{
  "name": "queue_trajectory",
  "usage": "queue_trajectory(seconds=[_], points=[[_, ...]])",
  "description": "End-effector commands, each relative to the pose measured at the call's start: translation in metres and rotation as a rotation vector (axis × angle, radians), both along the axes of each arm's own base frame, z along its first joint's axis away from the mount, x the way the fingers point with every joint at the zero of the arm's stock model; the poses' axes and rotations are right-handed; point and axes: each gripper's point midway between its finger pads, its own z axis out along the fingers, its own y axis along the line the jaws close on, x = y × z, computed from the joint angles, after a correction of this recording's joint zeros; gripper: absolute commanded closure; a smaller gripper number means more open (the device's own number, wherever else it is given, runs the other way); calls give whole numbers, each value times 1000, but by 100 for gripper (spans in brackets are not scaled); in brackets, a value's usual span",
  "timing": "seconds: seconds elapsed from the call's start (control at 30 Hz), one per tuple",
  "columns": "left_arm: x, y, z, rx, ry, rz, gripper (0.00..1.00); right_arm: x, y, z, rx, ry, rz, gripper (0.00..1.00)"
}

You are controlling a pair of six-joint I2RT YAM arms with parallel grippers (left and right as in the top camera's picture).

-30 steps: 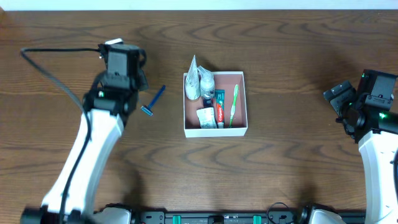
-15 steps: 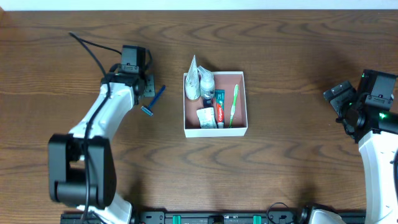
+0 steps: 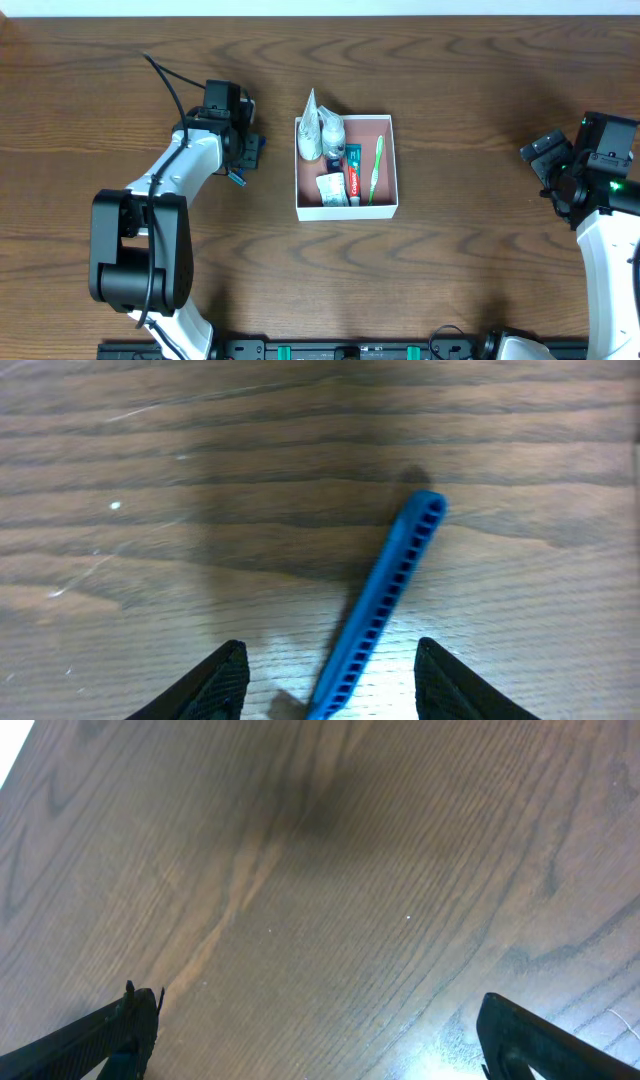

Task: Pack container
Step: 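Lower the left gripper onto the blue razor handle and grasp it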

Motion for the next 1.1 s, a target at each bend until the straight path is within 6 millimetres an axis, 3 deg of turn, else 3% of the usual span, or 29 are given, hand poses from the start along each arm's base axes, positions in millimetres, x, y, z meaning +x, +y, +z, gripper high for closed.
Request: queue_trajectory(seconds=[0.0,0.4,0.77,1.07], points=[[-5,-8,-5,-20,19,-77,46,1,-3,3,-11,-2,3,1],[-18,-6,-16,-11,53,-93,51,1,-3,3,-11,-2,3,1],[-21,-6,-21,-10,67,-93,46,1,-3,3,-11,-2,3,1],[-27,-6,-37,-11,114,-95,47,1,-3,3,-11,-2,3,1]])
